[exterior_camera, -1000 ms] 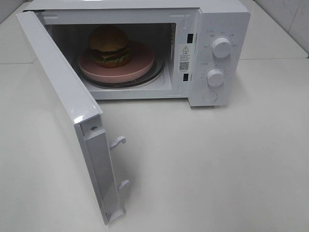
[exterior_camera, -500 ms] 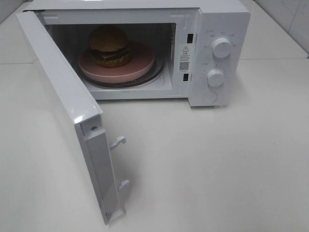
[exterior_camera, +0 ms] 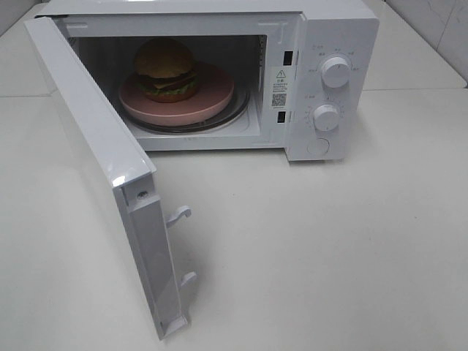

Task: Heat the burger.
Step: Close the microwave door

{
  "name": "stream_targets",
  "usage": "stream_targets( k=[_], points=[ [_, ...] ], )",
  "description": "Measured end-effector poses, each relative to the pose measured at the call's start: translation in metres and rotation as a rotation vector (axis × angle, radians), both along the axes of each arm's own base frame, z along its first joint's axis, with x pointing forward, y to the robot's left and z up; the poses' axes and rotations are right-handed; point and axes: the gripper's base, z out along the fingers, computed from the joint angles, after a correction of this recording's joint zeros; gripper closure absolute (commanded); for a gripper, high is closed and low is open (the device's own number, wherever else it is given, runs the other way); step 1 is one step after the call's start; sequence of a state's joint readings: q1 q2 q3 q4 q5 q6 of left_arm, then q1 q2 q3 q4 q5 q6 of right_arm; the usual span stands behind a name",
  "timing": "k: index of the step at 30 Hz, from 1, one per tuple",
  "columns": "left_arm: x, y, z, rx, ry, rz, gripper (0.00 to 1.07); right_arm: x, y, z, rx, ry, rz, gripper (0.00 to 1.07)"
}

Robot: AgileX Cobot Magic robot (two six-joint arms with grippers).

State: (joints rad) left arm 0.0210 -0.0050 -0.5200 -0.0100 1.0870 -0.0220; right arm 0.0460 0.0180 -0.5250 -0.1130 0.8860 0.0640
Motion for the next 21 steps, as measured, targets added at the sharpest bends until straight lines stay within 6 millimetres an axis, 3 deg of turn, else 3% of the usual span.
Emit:
stream_targets(
  k=[15, 21],
  points=[
    [0.0, 0.0, 0.0, 0.0, 0.0, 0.0, 0.06, -0.004, 0.006, -0.014, 0.037, 0.085, 0.06, 0.28],
    [0.0, 0.0, 0.0, 0.0, 0.0, 0.0, 0.06, -0.003, 0.007, -0.015, 0.034, 0.089, 0.073, 0.13]
  ],
)
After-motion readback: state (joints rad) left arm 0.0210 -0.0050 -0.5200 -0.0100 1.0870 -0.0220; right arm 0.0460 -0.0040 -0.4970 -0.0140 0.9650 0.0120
